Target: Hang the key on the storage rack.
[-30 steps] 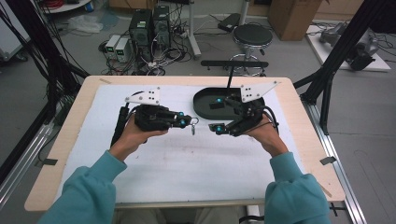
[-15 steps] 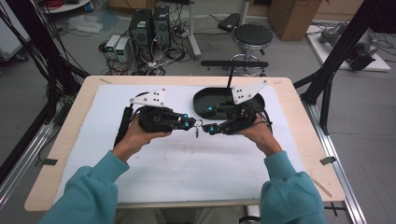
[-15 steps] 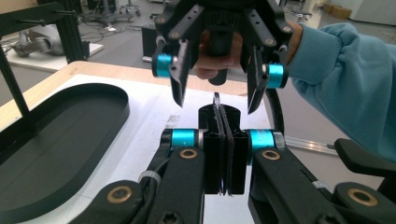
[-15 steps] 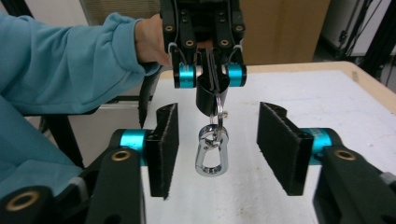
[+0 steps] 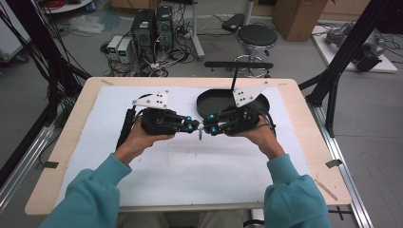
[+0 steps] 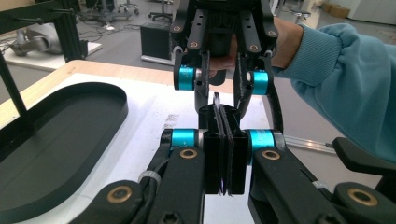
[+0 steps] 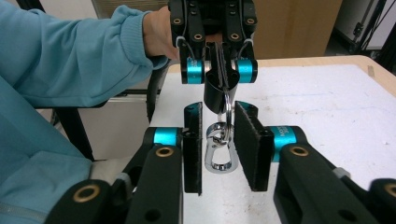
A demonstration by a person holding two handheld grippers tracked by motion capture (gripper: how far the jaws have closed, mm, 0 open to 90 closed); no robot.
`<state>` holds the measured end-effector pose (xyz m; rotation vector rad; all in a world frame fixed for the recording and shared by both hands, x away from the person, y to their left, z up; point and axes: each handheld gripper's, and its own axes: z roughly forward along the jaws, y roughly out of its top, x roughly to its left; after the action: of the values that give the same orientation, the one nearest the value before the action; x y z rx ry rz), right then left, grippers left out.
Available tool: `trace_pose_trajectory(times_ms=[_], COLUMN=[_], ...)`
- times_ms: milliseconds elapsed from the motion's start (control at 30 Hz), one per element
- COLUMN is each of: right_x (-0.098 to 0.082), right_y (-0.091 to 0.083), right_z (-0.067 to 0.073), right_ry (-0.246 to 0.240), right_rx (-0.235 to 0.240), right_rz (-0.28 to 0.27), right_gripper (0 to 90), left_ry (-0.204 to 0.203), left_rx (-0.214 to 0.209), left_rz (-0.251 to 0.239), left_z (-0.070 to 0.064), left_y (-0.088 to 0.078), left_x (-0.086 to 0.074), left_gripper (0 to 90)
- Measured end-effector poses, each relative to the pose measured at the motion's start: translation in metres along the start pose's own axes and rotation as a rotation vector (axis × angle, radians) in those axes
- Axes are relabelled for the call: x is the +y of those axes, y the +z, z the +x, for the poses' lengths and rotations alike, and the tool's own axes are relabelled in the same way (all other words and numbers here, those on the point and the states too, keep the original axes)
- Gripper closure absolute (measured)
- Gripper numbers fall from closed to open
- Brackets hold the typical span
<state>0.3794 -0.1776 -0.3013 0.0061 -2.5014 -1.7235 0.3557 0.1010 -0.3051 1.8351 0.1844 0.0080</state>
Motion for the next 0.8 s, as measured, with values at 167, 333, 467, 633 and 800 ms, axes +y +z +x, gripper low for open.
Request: trace_pose_trajectory(times_ms=[167, 333, 467, 633, 800], right_x=[0.0002, 0.0001, 0.0001, -0.0002, 0.0012], right_y=[0.0003, -0.0005, -0.0012, -0.0008, -0.0017], right_z=[0.0, -0.0009, -0.001, -0.0008, 0.0021], right_ry=[0.001, -0.005, 0.009, 0.048, 0.066], right_rx=[0.007, -0.002, -0.008, -0.005, -0.019], right_rz=[0.005, 0.008, 0.01, 0.023, 0.021], right_gripper=[77.6, 82.4, 87.7, 89.1, 89.4], left_ry=[0.002, 0.001, 0.009, -0.003, -0.002], left_rx=[-0.002, -0.008, -0.009, -0.018, -0.028], left_rz=[0.002, -0.001, 0.003, 0.009, -0.01], left_z=[0.0, -0.0006, -0.001, 0.0003, 0.0016], left_y=[0.0006, 0.002, 0.0024, 0.0035, 0.0029], left_x=[-0.0003, -0.0007, -0.0004, -0.0015, -0.0022], left_gripper=[88.1, 88.1, 88.1, 88.0, 87.8])
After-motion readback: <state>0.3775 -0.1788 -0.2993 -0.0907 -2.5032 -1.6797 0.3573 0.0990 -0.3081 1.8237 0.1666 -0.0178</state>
